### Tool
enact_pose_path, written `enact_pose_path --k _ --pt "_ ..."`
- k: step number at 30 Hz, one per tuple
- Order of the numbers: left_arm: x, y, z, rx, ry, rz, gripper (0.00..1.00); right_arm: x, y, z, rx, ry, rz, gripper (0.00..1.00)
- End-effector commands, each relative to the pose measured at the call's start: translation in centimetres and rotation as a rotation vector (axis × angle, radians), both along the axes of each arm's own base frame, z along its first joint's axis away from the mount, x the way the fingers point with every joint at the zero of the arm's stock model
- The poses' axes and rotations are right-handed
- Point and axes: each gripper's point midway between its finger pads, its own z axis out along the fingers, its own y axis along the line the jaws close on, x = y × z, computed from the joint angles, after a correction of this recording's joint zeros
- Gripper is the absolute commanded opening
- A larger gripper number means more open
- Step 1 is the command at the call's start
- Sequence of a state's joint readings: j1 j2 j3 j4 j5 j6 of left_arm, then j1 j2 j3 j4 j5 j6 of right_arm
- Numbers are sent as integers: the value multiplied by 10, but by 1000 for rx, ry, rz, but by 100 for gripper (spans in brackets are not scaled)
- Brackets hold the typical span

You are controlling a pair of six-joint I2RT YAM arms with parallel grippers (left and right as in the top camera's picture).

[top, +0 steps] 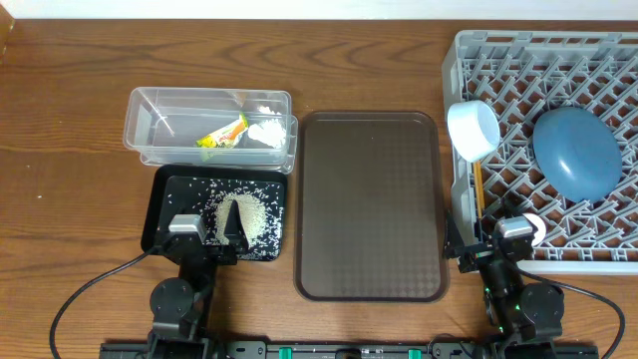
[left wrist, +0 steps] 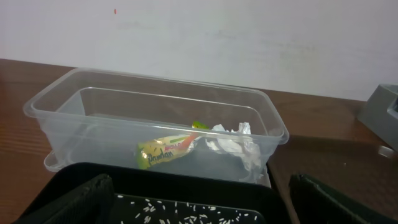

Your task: Sort waste into correct bins and load items into the dishwasher rack

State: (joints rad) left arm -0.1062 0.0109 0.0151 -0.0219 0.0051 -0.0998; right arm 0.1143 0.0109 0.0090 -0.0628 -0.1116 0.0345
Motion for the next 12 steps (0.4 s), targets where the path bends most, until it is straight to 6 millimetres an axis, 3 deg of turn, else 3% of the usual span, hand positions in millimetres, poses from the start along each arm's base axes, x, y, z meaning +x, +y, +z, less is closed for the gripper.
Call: enact_pose_path --k 1,12 --pt "-1 4 -17 21 59 16 92 0 -1 -1 2 1 -6 99" --pt "-1 4 -17 21 59 16 92 0 -1 -1 2 1 -6 99"
